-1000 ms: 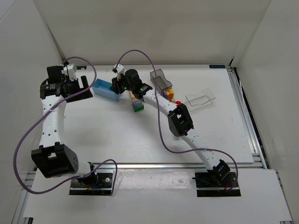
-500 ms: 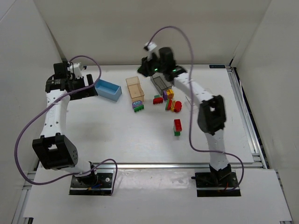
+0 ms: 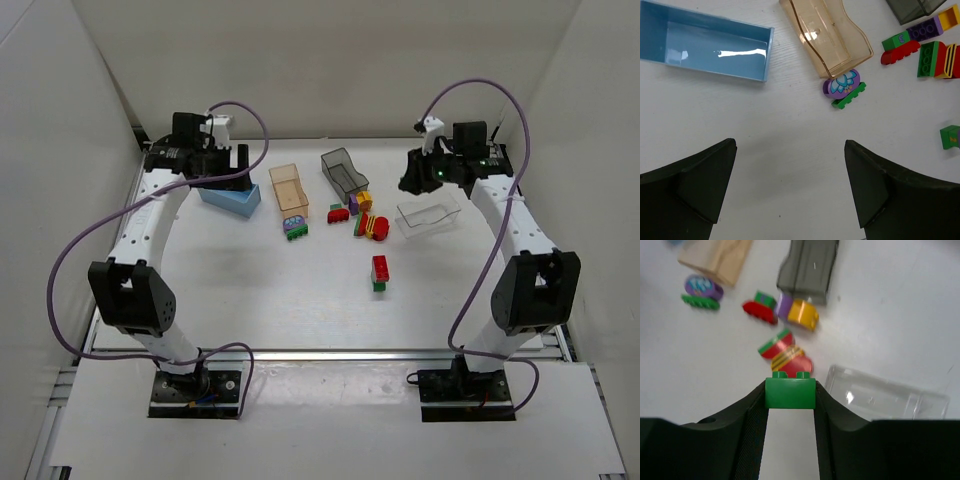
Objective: Sort the legos into containers by color
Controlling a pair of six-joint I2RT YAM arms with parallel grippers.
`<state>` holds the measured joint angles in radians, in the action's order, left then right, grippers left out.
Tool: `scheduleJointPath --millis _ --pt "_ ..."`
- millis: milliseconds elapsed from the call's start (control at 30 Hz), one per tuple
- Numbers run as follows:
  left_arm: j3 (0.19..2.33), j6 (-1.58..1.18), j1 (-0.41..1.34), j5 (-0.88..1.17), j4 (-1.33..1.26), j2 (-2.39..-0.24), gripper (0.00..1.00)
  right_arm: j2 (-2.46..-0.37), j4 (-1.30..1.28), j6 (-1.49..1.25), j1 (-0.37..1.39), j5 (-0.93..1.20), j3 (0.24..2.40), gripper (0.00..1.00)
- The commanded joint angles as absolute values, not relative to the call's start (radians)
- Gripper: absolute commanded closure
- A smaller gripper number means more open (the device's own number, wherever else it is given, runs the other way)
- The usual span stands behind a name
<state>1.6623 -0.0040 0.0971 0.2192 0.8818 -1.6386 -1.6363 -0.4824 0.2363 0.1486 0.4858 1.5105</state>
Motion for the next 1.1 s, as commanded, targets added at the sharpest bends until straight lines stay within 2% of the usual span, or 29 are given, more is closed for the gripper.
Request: scheduleJointPath --millis 0,767,1067 --pt "1.721 0.026 0.13 0.184 0.873 -1.644 0.01 -1.626 -0.566 0.252 0.126 0.488 1.473 0.99" --pt "1.732 0.041 0.149 0.133 0.876 -1.687 0.01 -1.833 -0.505 0.268 0.072 0.301 1.499 0.98" --pt "1.746 0.041 0.15 0.13 0.873 -1.707 0.01 -1.868 -0.505 0.305 0.072 0.27 1.471 0.9"
